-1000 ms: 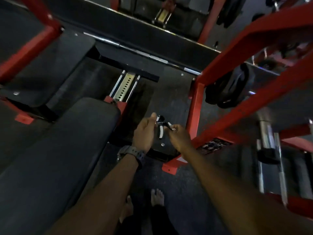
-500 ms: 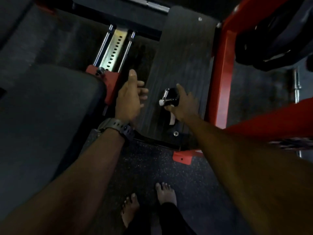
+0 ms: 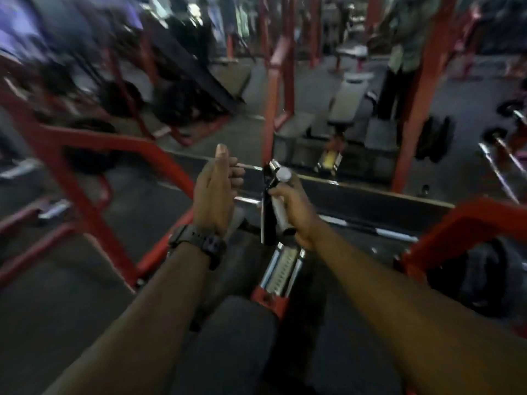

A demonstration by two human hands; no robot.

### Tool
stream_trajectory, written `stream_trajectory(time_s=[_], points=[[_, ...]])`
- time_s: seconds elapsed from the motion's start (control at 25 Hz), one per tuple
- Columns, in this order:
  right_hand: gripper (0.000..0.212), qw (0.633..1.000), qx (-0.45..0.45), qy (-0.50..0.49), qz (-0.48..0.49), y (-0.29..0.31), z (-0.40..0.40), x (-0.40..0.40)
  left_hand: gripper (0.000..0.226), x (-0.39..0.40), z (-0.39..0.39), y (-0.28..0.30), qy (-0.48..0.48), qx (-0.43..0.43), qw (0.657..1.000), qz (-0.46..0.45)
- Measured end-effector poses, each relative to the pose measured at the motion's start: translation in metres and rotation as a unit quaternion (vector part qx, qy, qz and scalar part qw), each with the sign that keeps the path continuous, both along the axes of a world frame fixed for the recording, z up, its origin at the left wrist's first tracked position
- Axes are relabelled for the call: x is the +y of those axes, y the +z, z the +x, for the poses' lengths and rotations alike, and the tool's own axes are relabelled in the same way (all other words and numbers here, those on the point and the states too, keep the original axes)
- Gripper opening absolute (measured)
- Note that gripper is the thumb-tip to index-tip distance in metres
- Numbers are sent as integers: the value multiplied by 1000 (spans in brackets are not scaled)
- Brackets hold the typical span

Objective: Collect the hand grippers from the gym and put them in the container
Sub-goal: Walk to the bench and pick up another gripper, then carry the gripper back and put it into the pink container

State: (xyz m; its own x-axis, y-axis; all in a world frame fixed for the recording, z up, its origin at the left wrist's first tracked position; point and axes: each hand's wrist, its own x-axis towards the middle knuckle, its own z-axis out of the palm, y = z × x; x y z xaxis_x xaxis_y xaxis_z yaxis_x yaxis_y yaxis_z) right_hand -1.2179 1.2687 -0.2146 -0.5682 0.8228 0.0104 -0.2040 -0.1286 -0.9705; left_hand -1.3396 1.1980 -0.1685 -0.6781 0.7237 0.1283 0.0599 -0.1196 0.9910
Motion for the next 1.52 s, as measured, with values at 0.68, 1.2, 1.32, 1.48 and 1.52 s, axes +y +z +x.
stream_trajectory(time_s=[0.68,1.2,1.32,1.48,1.52], points=[[74,823,220,511,118,315,-111,-431,44,-499,56,308,555,240,797,9],[45,628,284,708,151,326,50,-701,72,-755,291,316,757,259,595,-82],[44,581,275,750,154,322,106,-766,63,-814,353,306,783,250,565,-77],[49,546,269,777,161,309,178,-857,58,-894,433,287,809,232,535,-78],[51,539,266,783,158,304,197,-882,54,-916,453,284,812,229,529,-89]])
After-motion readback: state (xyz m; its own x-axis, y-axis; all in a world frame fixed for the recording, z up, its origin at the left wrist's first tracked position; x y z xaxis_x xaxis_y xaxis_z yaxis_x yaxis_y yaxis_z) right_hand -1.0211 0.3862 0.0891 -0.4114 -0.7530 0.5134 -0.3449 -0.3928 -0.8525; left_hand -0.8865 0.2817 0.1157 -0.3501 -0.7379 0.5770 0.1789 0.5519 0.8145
